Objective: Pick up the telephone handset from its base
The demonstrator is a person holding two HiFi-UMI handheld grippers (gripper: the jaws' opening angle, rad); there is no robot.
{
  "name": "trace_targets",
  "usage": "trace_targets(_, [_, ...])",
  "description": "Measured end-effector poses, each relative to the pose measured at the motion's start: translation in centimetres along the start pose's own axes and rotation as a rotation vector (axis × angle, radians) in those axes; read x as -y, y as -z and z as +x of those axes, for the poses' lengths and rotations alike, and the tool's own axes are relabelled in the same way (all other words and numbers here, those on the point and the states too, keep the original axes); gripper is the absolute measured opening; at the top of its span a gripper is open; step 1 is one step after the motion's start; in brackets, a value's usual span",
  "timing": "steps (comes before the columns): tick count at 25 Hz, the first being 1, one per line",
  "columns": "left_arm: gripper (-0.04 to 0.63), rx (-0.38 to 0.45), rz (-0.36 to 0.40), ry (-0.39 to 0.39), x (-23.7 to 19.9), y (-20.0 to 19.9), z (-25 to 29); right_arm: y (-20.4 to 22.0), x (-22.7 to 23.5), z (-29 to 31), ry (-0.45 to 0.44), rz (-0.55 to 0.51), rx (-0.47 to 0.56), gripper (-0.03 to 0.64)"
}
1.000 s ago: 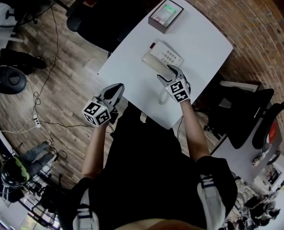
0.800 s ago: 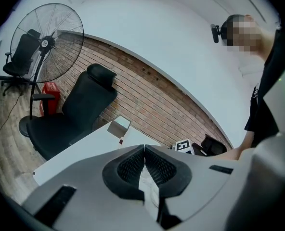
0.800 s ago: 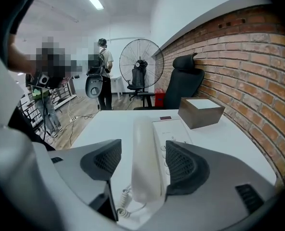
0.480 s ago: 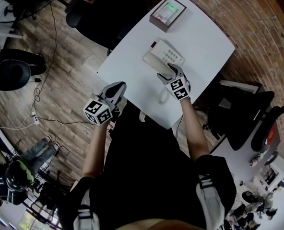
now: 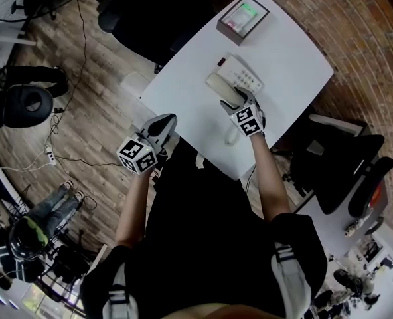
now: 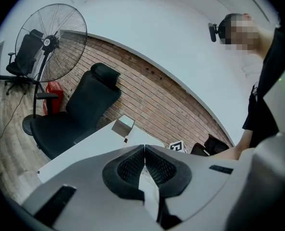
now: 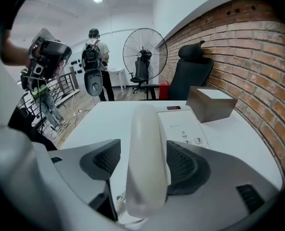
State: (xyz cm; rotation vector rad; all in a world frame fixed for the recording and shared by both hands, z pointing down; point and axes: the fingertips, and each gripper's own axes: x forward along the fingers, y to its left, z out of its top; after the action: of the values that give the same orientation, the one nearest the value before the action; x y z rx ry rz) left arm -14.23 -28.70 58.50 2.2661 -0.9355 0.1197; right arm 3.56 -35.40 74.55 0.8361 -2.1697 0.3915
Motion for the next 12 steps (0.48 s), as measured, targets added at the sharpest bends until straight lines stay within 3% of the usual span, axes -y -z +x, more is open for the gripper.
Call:
trace_targets(4, [0.02, 0.001, 0.002, -0.01, -0.28, 0.03, -0.22, 0.2, -0.04, 0.75, 0.009, -0.049, -0.023, 0.285])
trace_targets(9, [0.02, 0.003, 0.001, -0.015, -0.28, 0.03, -0.4, 0.36, 0.31, 0.89, 0.014, -0.038, -0.024, 0.215])
trace_targets(12, [0.02, 0.004, 0.0, -0.015, -0.52, -0.15, -0.37, 0.3, 0.34, 1.07, 0.015, -0.044, -0.026, 0.212])
